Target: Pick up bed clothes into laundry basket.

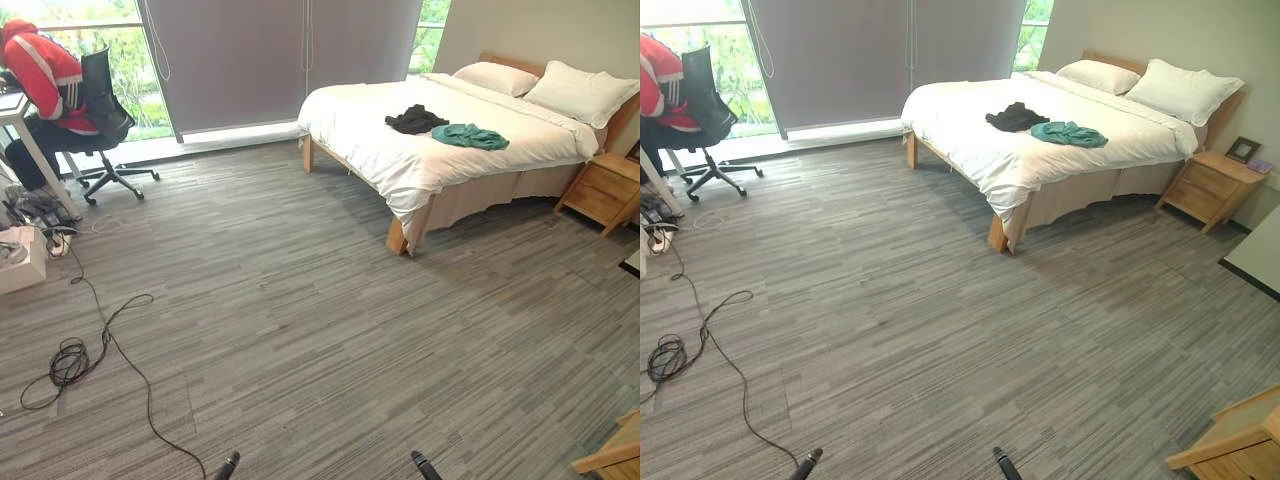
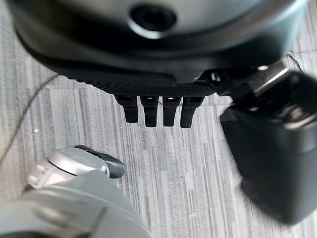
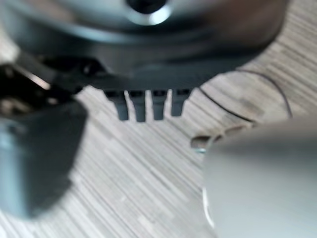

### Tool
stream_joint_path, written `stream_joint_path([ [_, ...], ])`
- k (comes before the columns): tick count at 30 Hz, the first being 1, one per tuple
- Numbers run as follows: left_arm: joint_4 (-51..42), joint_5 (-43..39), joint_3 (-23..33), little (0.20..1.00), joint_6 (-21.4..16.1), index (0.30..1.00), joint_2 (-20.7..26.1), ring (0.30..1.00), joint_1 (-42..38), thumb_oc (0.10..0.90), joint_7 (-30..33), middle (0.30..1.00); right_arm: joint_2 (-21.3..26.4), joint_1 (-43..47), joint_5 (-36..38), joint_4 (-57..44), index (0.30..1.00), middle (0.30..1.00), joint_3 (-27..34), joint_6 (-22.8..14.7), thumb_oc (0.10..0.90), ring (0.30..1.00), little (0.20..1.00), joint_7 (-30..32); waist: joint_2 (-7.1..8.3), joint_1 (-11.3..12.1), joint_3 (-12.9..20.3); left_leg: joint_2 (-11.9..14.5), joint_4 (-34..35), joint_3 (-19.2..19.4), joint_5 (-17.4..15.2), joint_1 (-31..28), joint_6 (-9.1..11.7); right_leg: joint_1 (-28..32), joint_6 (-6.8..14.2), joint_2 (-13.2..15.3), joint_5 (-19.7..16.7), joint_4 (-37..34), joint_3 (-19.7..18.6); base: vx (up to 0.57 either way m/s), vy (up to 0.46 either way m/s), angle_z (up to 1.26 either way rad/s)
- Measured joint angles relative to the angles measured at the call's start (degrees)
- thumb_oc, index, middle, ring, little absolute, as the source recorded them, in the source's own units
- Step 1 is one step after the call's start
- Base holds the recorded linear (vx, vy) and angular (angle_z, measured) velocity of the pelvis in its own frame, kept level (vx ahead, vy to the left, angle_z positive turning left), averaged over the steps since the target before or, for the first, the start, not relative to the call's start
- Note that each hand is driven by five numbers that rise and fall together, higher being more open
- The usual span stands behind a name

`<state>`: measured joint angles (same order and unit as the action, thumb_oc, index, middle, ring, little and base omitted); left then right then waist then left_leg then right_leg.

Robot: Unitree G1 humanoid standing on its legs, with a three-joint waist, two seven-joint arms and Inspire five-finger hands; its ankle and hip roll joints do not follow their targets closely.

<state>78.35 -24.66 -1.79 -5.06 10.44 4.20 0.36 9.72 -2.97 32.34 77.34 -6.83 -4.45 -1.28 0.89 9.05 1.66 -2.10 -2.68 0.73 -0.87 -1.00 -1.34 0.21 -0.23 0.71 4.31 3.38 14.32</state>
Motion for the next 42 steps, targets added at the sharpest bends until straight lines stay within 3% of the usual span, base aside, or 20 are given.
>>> stream_joint_path([
  [4,1.0,2.2,-0.1,0.900,0.2,0.900,-0.2,0.900,0.2,0.800,-1.0,0.900,0.7,-0.5,-0.3,1.1,0.900,0.900,1.8,0.1,0.800,0.900,0.900,0.0,-0.74,-0.3,0.0,0.0,0.6,0.0,0.0,-0.6,0.0,1.6,-0.2,-0.5,-1.6,-3.1,-0.1,0.00,0.000,0.00],
  [13,1.7,2.2,-0.1,0.900,0.5,0.900,1.5,0.900,-1.4,0.800,-0.9,0.900,1.6,0.9,0.5,1.8,0.900,0.900,2.5,1.2,0.800,0.900,0.900,0.2,-0.24,-0.8,-0.5,0.0,2.1,0.7,0.1,-2.4,-0.1,3.2,0.0,-0.7,-2.0,-4.6,-0.7,-0.01,0.020,-0.05],
  [15,-3.1,3.9,-3.8,0.900,1.6,0.900,3.2,0.900,-2.0,0.800,0.1,0.900,3.2,1.7,-1.1,-3.1,0.900,0.900,1.5,1.8,0.800,0.900,0.900,0.8,-0.76,-0.9,-1.3,0.1,2.1,1.4,0.1,-2.2,-0.1,2.6,0.1,-0.7,-2.1,-4.4,-1.4,-0.07,0.040,-0.14],
  [16,-11.4,4.5,-5.1,0.900,2.9,0.900,4.3,0.900,-0.6,0.800,1.3,0.900,4.6,1.6,-2.7,-9.6,0.900,0.900,0.6,2.6,0.800,0.900,0.900,2.1,-0.69,-0.9,-2.2,0.1,2.2,1.8,0.4,-2.2,-0.3,2.5,0.3,-0.7,-2.4,-4.3,-1.9,-0.05,0.027,-0.18],
  [21,-41.7,5.5,-4.0,0.900,-0.8,0.900,9.7,0.900,0.8,0.800,3.0,0.900,9.8,2.7,-8.6,-36.5,0.900,0.900,0.6,0.5,0.800,0.900,0.900,4.3,-1.59,-2.1,-4.0,-0.1,3.8,2.4,1.5,-2.6,-0.7,2.4,1.1,-0.6,-3.5,-5.3,-2.4,-0.04,0.023,-0.06],
  [23,-46.5,5.5,-2.7,0.900,-3.2,0.900,10.0,0.900,-0.1,0.800,3.1,0.900,10.6,4.0,-9.6,-41.5,0.900,0.900,0.6,-1.1,0.800,0.900,0.900,4.3,-1.78,-2.1,-4.0,-0.1,4.4,2.9,1.7,-3.0,-0.7,2.7,1.4,-0.6,-3.9,-6.0,-2.9,0.01,0.017,-0.13],
  [25,-51.9,4.9,-1.9,0.900,-3.2,0.900,10.0,0.900,-0.2,0.800,3.3,0.900,10.6,4.8,-10.6,-47.1,0.900,0.900,0.6,-0.9,0.800,0.900,0.900,4.6,-1.87,-2.1,-4.1,-0.2,5.0,3.5,1.7,-3.5,-0.7,2.9,1.5,-0.7,-4.3,-6.8,-3.6,0.02,0.021,-0.18],
  [32,-54.6,1.6,-0.1,0.900,-3.5,0.900,4.2,0.900,1.8,0.800,5.5,0.900,8.7,0.9,-14.0,-51.5,0.900,0.900,0.6,-1.3,0.800,0.900,0.900,5.7,-2.16,-2.3,-4.8,-0.7,5.9,2.6,1.7,-4.6,-0.7,4.4,1.0,-0.5,-5.8,-8.6,-4.5,0.02,0.009,-0.09],
  [39,-56.4,1.2,2.5,0.900,-3.4,0.900,2.5,0.900,5.2,0.800,7.2,0.900,7.3,-1.8,-15.3,-51.4,0.900,0.900,1.8,-1.1,0.800,0.900,0.900,6.7,-1.96,-2.9,-5.5,-0.6,7.1,2.4,1.8,-5.4,-0.8,4.2,2.0,-0.6,-5.1,-9.0,-5.2,0.02,0.001,-0.03],
  [42,-56.6,1.2,2.9,0.900,-3.3,0.900,3.9,0.900,4.7,0.800,8.2,0.900,7.6,-1.6,-15.3,-51.5,0.900,0.900,1.8,-1.1,0.800,0.900,0.900,6.7,-1.19,-2.4,-8.3,-0.7,5.3,2.4,1.7,-4.2,-0.8,3.7,2.1,-0.3,-5.2,-8.7,-5.3,-0.03,-0.025,-0.02],
])
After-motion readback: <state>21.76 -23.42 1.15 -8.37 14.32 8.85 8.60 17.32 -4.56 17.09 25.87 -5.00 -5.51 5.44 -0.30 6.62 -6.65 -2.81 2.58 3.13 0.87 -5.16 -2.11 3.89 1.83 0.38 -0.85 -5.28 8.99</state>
